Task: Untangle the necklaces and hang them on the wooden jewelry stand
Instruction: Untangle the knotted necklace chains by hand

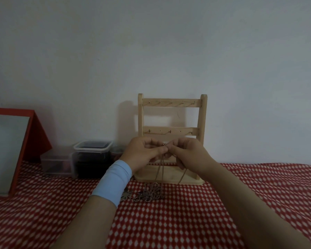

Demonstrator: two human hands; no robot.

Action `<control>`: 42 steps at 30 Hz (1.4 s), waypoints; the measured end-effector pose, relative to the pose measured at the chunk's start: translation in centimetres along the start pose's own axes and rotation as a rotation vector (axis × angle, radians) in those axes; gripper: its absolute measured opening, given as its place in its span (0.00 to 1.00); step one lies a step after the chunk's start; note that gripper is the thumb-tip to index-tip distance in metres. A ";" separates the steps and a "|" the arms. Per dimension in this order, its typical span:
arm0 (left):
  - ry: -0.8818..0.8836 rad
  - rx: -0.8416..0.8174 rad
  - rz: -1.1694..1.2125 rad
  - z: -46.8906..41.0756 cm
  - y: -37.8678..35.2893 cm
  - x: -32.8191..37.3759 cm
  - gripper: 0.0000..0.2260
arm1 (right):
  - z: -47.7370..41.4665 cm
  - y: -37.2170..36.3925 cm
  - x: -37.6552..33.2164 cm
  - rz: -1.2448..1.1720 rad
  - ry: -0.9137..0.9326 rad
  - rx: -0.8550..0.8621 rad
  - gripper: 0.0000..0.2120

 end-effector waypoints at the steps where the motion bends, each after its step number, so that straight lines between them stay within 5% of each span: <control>1: -0.003 0.005 -0.027 -0.1 0.1 0.0 0.06 | -0.1 -0.1 0.0 0.040 0.002 0.016 0.08; 9: 0.001 -0.121 -0.475 -0.5 -1.0 -0.2 0.07 | -0.3 -1.5 0.5 0.358 -0.054 -0.025 0.12; 13: -0.042 -0.149 -0.413 -0.4 -0.8 -0.1 0.05 | 0.1 -1.1 0.7 0.048 -0.078 -0.082 0.15; 17: -0.066 -0.162 -0.262 -0.3 -0.6 0.0 0.04 | 0.0 0.1 1.1 -0.124 -0.057 -0.013 0.05; 25: -0.064 -0.136 -0.185 -0.2 -0.5 -0.1 0.01 | -0.3 0.2 1.4 -0.047 -0.039 -0.011 0.05; 35: -0.005 -0.139 -0.174 0.1 -1.4 -0.5 0.08 | 0.5 -2.3 1.6 0.077 -0.073 -0.335 0.16; 42: -0.011 -0.177 -0.143 -0.1 -1.2 -0.4 0.05 | 0.1 -1.3 1.1 -0.002 -0.033 -0.191 0.12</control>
Point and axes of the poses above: each hand's wrist, its own z-axis away from the middle knuckle, its own y-axis out of the back of the hand, x = y × z, the point moved 8 cm from there along -z, towards the middle knuckle, and after that the axes turned 14 degrees about z, right-handed, at the moved point
